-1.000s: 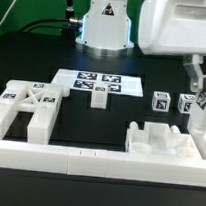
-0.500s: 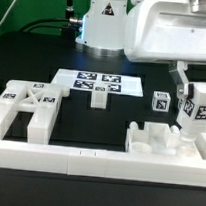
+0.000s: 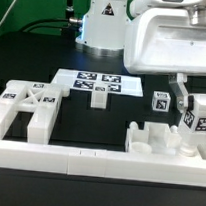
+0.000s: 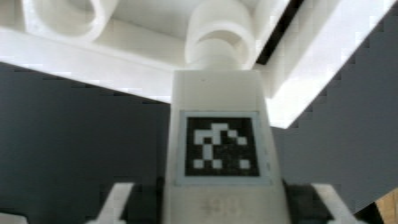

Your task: Assemble chair

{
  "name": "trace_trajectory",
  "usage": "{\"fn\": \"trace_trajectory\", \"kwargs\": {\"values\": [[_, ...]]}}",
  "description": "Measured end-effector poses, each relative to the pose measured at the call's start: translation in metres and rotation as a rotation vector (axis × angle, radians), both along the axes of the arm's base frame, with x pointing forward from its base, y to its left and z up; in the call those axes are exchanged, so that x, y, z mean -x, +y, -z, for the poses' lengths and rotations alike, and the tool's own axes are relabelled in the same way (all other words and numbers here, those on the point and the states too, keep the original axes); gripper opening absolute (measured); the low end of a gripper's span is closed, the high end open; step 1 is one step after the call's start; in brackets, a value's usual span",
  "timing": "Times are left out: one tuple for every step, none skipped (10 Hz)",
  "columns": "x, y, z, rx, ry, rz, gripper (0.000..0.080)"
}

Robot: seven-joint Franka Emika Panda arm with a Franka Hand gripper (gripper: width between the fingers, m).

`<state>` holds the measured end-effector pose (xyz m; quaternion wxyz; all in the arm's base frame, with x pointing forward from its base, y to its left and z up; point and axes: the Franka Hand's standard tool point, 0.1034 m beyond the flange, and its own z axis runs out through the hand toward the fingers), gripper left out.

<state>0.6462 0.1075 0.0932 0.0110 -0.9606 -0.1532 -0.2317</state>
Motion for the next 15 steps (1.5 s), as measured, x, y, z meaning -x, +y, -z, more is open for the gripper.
{"fn": "trace_trajectory", "kwargs": {"values": [[0.0009,-0.0003,0.0026,0.001,0.004,-0.001,0.0287],[0.0018,0.0,0.0046,0.002,0.007,-0.002,0.0287],[0.0027,0.0005,0.0058,0.002,0.009,-0.003,0.0287],[0.0035,0.001,0.0053,0.002,0.009,-0.004,0.0287],[0.0041,0.0009,0.0053,0.002,0.01,-0.004,0.0287],[0.0054,0.0007,0.0066,0.002,0.013,-0.004,0.0287],[0.006,0.0009,0.0094,0.001,0.007,-0.004,0.0287],[0.0041,0.0023,0.0096,-0.002,-0.013,-0.005,0.0287],[0.0027,0.0036,0.01,-0.005,-0.03,-0.006,0.0287],[0.0013,0.0041,0.0101,-0.008,-0.055,-0.007,0.0287],[0.0014,0.0042,0.0098,-0.008,-0.055,-0.007,0.0288],[0.0015,0.0041,0.0102,-0.008,-0.055,-0.007,0.0288],[0.0015,0.0041,0.0102,-0.008,-0.055,-0.007,0.0467],[0.0015,0.004,0.0101,-0.008,-0.055,-0.007,0.059],[0.0008,0.0027,0.0074,-0.004,-0.052,-0.01,0.059]]}}
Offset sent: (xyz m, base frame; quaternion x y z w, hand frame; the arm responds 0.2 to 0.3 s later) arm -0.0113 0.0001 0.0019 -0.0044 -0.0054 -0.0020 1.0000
